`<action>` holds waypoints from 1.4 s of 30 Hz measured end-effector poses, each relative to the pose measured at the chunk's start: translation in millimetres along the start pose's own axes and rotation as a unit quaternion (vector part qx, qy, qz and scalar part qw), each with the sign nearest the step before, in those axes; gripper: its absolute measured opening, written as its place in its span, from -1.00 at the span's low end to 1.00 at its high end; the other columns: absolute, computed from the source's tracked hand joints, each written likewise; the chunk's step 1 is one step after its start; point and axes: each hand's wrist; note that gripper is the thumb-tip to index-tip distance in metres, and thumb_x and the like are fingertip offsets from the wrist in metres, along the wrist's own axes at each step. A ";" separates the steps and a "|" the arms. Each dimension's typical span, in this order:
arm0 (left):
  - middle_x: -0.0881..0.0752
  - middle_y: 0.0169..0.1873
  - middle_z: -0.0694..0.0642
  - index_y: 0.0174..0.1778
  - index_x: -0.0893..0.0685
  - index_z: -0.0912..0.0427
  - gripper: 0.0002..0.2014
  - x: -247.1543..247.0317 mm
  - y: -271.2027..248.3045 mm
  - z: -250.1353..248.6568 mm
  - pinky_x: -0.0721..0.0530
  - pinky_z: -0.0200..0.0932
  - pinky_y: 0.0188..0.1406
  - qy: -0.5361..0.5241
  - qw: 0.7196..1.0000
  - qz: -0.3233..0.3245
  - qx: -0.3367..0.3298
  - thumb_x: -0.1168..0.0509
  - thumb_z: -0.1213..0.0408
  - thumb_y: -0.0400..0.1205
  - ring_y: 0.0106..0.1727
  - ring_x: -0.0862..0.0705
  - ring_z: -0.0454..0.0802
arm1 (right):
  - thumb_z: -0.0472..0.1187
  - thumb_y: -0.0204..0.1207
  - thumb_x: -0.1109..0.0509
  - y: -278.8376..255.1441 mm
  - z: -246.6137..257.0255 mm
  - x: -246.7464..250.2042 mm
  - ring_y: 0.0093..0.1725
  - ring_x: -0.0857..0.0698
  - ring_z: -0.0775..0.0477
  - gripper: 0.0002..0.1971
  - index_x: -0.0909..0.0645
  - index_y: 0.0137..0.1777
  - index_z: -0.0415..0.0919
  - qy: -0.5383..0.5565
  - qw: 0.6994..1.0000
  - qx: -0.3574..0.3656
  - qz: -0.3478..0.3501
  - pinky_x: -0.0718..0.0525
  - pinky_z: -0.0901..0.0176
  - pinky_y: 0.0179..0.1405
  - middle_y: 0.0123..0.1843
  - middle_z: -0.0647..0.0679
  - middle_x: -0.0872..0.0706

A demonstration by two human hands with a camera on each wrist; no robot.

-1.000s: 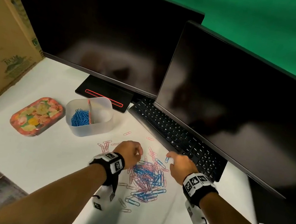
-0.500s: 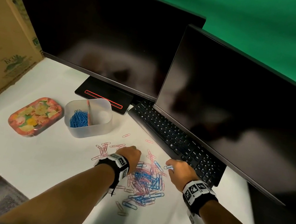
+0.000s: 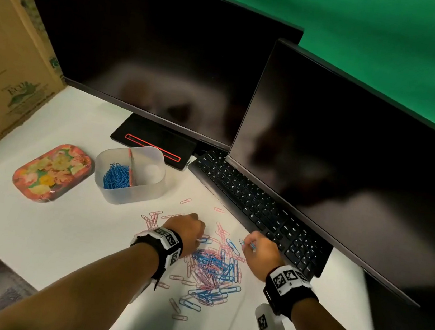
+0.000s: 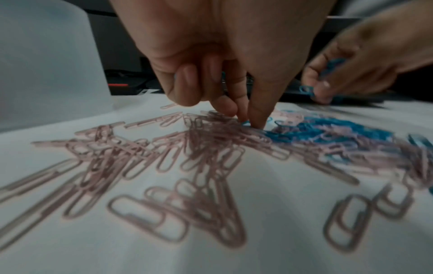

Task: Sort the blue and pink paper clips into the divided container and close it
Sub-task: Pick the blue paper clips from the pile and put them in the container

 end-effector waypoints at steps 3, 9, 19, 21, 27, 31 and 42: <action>-0.61 0.17 0.16 0.17 -0.66 0.16 -0.75 -2.1 1.1 -2.1 -0.68 0.07 0.13 0.018 1.000 0.015 -0.007 -0.23 0.30 0.60 0.14 -0.66 0.21 | -0.31 0.62 -0.26 5.3 -1.2 1.9 0.13 -0.66 -0.08 -0.73 -0.57 0.29 -0.18 0.128 0.991 -0.024 0.042 -0.57 0.26 0.07 0.12 -0.08 -0.66; -0.62 0.12 0.17 0.11 -0.60 0.16 -0.78 -2.9 -1.4 -3.0 -0.70 0.07 0.07 -0.017 1.000 0.017 -0.001 -0.23 0.32 0.55 0.09 -0.66 0.20 | -0.47 0.50 -0.05 8.4 4.5 -3.2 -0.54 -0.34 0.00 -0.74 -0.56 -0.21 -0.28 0.486 0.855 -0.161 0.079 -0.19 0.28 -0.51 -0.47 -0.09 -0.39; -0.56 -0.37 0.08 0.15 -0.70 0.21 -0.65 21.5 -19.5 19.8 -0.28 -0.32 -0.60 -0.669 0.733 -0.022 0.125 -0.11 0.57 0.60 -0.59 -0.29 -0.11 | -0.41 0.53 -0.31 12.7 10.5 -2.4 -0.65 -0.27 0.09 -0.84 -0.52 -0.26 -0.23 0.492 0.848 -0.171 0.097 -0.10 0.40 -0.64 -0.47 -0.04 -0.43; -0.49 -0.40 0.07 0.04 -0.71 0.30 -0.66 26.1 -24.7 26.5 -0.15 -0.30 -0.56 -0.755 0.641 -0.020 0.137 -0.04 0.58 0.58 -0.58 -0.19 -0.11 | -0.38 0.54 -0.37 14.3 9.0 -3.9 -0.67 -0.23 0.11 -0.85 -0.55 -0.25 -0.22 0.474 0.857 -0.178 0.096 -0.11 0.43 -0.69 -0.56 0.03 -0.37; -0.45 -0.40 0.10 -0.27 -0.52 0.22 -0.82 32.5 -36.0 37.4 -0.22 -0.25 -0.53 -0.834 0.536 0.004 0.130 -0.03 0.38 0.33 -0.56 -0.29 -0.06 | -0.17 0.46 -0.44 13.5 11.6 -8.0 -0.14 -0.69 -0.02 -0.86 -0.70 0.00 -0.11 -0.022 0.997 -0.060 0.036 -0.61 0.28 -0.16 -0.07 0.00 -0.75; -0.46 -0.43 0.08 -0.29 -0.49 0.19 -0.86 30.6 -38.9 37.5 -0.23 -0.23 -0.56 -0.828 0.544 0.009 0.133 -0.05 0.30 0.38 -0.57 -0.31 -0.06 | -0.15 0.54 -0.28 10.2 18.3 -13.7 0.03 -0.72 -0.21 -0.82 -0.65 0.08 -0.09 -0.178 0.983 -0.012 0.045 -0.67 0.12 -0.09 0.10 -0.12 -0.74; -0.53 -0.47 0.08 -0.32 -0.52 0.15 -0.65 45.0 -52.4 48.8 -0.33 -0.17 -0.45 -0.829 0.524 -0.050 0.189 -0.07 0.09 0.73 -0.49 -0.42 -0.02 | -0.17 0.59 -0.30 8.8 48.0 4.5 -0.42 -0.45 0.00 -0.68 -0.43 -0.42 -0.01 0.037 0.996 0.036 0.078 -0.33 0.24 -0.46 -0.46 0.08 -0.45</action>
Point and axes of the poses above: each hand's wrist, its own y-axis towards the middle knuckle, its own x-axis out of the back of the hand, z = x × y
